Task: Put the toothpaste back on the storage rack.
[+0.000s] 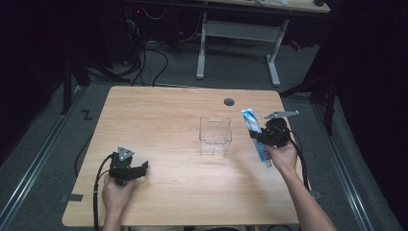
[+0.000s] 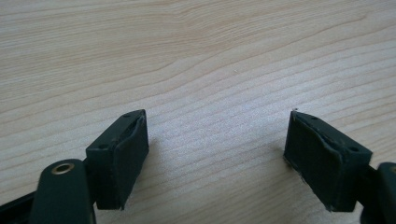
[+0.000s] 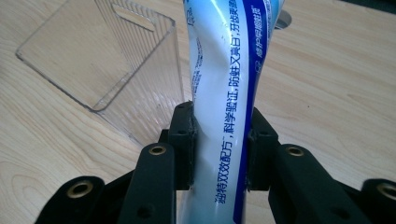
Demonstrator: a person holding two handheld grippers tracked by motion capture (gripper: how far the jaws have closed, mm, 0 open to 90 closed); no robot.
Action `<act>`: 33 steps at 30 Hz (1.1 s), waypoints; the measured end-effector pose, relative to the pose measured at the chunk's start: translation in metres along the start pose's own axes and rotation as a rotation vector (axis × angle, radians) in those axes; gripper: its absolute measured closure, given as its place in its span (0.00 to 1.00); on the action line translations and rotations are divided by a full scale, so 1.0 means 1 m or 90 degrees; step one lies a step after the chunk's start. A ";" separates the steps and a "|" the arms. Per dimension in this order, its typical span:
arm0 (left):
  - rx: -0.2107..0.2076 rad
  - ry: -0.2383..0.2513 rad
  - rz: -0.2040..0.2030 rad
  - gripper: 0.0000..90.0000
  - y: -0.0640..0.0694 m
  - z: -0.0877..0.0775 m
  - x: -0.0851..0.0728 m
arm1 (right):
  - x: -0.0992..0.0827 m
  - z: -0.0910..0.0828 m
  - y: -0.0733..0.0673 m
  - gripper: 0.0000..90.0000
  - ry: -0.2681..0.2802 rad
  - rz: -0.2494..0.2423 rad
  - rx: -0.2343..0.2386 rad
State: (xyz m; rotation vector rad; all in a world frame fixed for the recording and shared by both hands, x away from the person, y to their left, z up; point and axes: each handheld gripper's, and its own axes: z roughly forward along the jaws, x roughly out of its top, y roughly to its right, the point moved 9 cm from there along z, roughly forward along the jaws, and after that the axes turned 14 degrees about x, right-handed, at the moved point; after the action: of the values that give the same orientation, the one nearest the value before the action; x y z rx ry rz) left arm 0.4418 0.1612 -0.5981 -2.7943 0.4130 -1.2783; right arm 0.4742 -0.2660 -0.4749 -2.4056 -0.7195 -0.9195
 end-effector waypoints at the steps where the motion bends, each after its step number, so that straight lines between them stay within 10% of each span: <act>1: 0.000 0.000 0.000 0.24 0.000 0.000 0.000 | 0.002 -0.001 -0.001 0.77 0.005 -0.006 0.002; 33: -0.001 0.000 0.001 0.24 0.000 0.000 0.000 | 0.053 0.001 -0.046 0.77 0.074 -0.072 0.059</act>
State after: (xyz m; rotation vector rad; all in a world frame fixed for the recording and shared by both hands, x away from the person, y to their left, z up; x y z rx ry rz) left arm 0.4418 0.1612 -0.5981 -2.7947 0.4152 -1.2778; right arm 0.4803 -0.2142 -0.4271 -2.2298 -0.8432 -1.0381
